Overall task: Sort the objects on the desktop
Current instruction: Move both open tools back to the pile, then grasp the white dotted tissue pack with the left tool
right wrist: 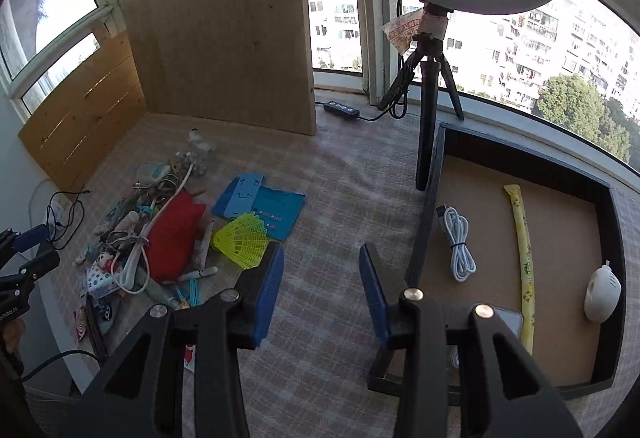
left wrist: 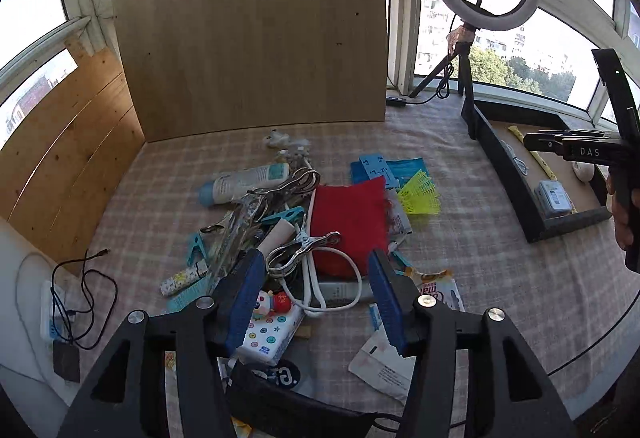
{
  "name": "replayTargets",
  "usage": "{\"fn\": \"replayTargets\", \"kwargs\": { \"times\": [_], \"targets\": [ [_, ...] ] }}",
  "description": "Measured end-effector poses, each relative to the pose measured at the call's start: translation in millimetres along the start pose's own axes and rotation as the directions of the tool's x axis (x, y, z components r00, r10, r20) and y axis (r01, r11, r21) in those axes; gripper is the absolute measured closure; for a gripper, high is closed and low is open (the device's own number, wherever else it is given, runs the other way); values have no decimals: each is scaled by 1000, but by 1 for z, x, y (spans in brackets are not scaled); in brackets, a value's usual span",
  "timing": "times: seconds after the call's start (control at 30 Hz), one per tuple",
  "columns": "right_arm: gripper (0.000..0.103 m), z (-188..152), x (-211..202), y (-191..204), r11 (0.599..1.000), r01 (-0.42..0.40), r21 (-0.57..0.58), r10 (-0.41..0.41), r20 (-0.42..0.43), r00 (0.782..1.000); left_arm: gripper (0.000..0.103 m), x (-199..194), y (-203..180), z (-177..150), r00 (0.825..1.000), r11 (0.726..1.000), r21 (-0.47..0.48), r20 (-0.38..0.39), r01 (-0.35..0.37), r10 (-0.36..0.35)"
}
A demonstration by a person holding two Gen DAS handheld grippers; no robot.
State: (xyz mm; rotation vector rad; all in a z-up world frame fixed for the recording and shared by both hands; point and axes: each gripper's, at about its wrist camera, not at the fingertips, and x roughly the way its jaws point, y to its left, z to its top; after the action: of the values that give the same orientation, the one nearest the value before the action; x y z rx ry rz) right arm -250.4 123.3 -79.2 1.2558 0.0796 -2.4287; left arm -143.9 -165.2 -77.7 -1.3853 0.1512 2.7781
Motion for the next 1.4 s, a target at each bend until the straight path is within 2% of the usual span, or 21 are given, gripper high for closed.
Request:
{"fn": "replayTargets", "kwargs": {
  "times": [0.17, 0.27, 0.37, 0.57, 0.7, 0.77, 0.9, 1.13, 1.2, 1.4],
  "targets": [
    [63, -5, 30, 40, 995, -46, -85, 41, -62, 997, 46, 4, 55, -46, 996, 996, -77, -78, -45, 39],
    [63, -8, 49, 56, 991, -78, -111, 66, -106, 992, 46, 14, 70, -63, 994, 994, -106, -105, -12, 0],
    [63, -14, 66, 71, 986, -103, -129, 84, -146, 986, 46, 23, 65, -70, 993, 997, -71, -116, 14, -22],
    [63, -22, 90, 87, 982, -122, -144, 92, -200, 975, 45, 50, 55, -70, 987, 998, -16, -141, 69, -70],
    [61, -23, 100, 89, 982, -132, -137, 99, -224, 969, 44, 66, 64, -68, 984, 996, -40, -154, 84, -89],
    [55, -22, 103, 89, 982, -134, -132, 101, -228, 968, 44, 72, 71, -68, 981, 993, -60, -157, 102, -111],
    [54, -18, 111, 89, 983, -137, -119, 106, -235, 966, 44, 79, 75, -66, 974, 984, -86, -158, 153, -165],
    [54, -13, 126, 91, 984, -147, -102, 117, -251, 961, 45, 92, 59, -65, 964, 982, -60, -186, 179, -187],
    [54, -12, 128, 91, 984, -152, -95, 124, -254, 959, 53, 93, 54, -65, 964, 983, -47, -192, 177, -183],
    [54, -9, 129, 85, 983, -158, -88, 134, -234, 963, 54, 91, 50, -64, 969, 986, -38, -184, 162, -166]
  ]
}}
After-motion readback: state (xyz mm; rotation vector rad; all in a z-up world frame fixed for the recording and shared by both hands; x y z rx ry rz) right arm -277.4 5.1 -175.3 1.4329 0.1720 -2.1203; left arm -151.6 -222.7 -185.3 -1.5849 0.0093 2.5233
